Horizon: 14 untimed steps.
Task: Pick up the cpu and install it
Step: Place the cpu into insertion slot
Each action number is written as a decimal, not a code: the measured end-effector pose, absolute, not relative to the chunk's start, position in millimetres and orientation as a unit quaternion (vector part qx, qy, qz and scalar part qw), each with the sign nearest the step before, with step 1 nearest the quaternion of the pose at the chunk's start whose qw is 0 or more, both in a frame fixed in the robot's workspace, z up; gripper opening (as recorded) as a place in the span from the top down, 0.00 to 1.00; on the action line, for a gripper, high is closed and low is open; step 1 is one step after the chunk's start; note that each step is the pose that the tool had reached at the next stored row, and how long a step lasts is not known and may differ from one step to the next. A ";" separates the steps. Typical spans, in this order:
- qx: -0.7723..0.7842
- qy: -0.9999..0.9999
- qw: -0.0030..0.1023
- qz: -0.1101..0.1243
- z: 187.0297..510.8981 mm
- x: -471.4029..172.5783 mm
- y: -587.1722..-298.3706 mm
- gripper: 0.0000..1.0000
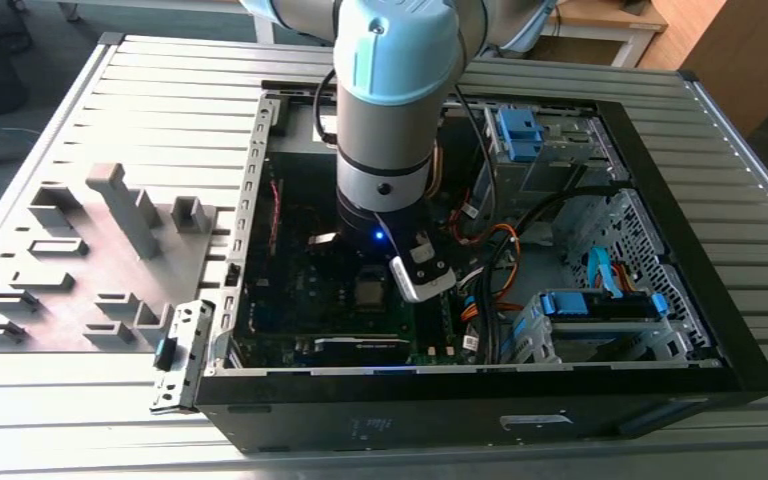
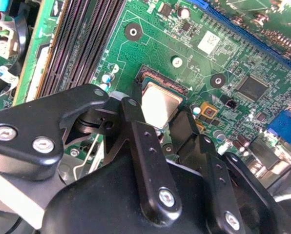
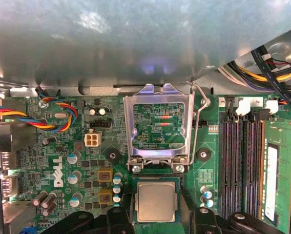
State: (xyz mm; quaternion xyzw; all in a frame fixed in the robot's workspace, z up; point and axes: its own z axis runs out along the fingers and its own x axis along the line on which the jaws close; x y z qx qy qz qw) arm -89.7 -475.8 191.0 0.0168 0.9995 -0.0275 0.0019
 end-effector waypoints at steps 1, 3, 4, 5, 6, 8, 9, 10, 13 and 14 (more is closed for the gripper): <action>0.017 0.999 0.002 -0.027 190.8 -89.6 -475.9 0.53; 0.017 0.999 0.002 -0.027 190.5 -89.6 -476.0 0.53; 0.017 0.999 0.002 -0.028 190.4 -89.7 -476.1 0.53; 0.017 0.999 0.002 -0.028 190.3 -89.7 -476.1 0.53; 0.017 0.999 0.002 -0.028 190.2 -89.6 -476.2 0.53; 0.017 0.999 0.002 -0.027 190.0 -89.3 -476.4 0.53; 0.017 0.999 0.002 -0.028 190.0 -89.3 -476.4 0.53; 0.017 0.999 0.002 -0.028 190.0 -89.3 -476.4 0.53; 0.017 0.999 0.002 -0.028 190.0 -88.8 -476.5 0.53; 0.017 0.999 0.002 -0.028 190.0 -88.6 -476.5 0.53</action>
